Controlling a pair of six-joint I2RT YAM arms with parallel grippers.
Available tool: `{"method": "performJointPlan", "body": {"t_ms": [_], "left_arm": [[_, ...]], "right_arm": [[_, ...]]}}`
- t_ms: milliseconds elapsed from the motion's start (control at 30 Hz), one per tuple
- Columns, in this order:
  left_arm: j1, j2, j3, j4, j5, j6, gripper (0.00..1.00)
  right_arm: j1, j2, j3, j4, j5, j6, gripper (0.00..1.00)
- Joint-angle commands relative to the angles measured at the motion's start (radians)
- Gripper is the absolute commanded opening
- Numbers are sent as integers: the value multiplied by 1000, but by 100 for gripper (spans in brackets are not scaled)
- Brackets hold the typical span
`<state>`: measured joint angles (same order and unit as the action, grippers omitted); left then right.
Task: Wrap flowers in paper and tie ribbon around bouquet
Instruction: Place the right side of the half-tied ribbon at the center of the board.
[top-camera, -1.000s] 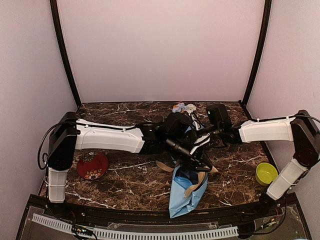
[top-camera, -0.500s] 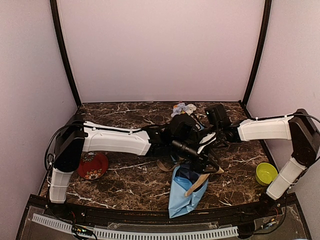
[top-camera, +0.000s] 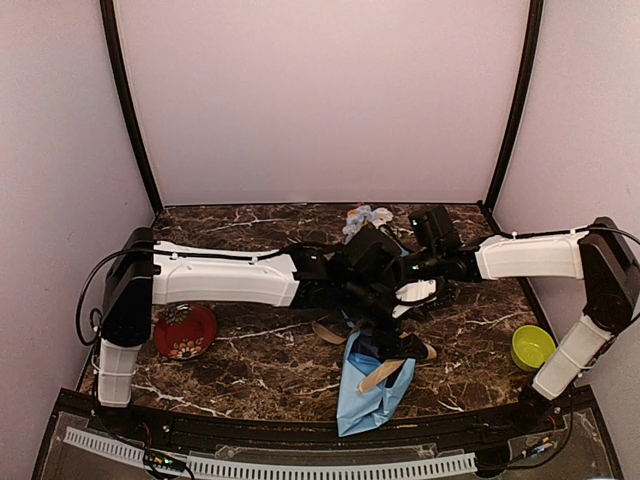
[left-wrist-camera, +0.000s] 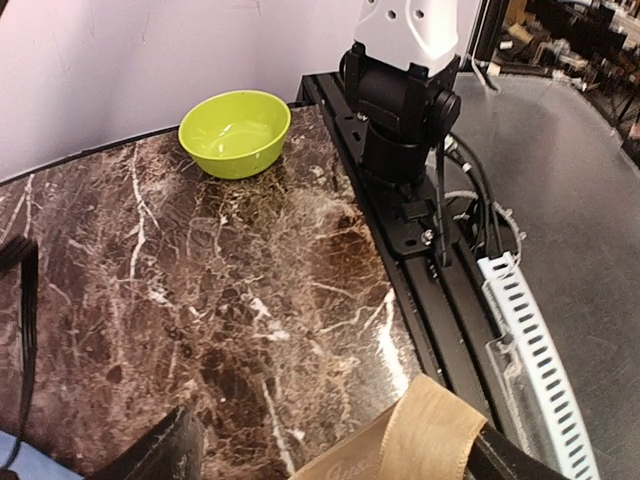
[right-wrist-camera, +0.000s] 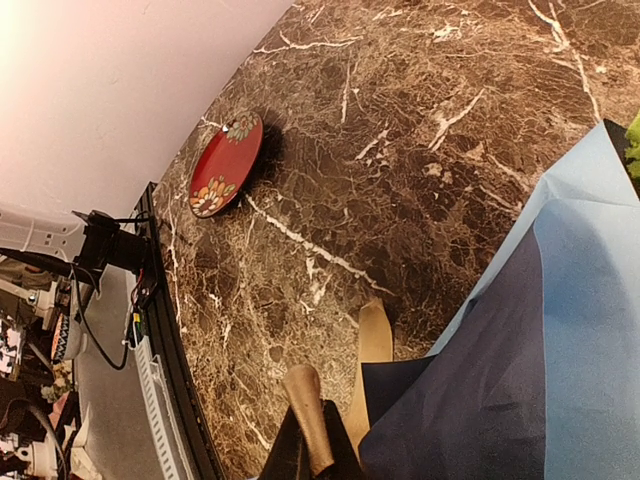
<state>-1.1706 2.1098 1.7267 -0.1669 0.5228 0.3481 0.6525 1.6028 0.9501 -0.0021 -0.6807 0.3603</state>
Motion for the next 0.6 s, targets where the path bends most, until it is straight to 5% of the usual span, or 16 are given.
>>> {"method": "performJointPlan", "body": {"t_ms": [0, 233, 567], "left_arm": [[-9, -88, 54, -110, -96, 110, 75], [-8, -173, -23, -19, -56, 108, 81], [3, -308, -234, 143, -194, 96, 89]], "right_arm": [[2, -2, 18, -25, -9, -40, 0], [3, -1, 13, -6, -19, -28, 0], [3, -32, 12, 9, -23, -23, 0]]}}
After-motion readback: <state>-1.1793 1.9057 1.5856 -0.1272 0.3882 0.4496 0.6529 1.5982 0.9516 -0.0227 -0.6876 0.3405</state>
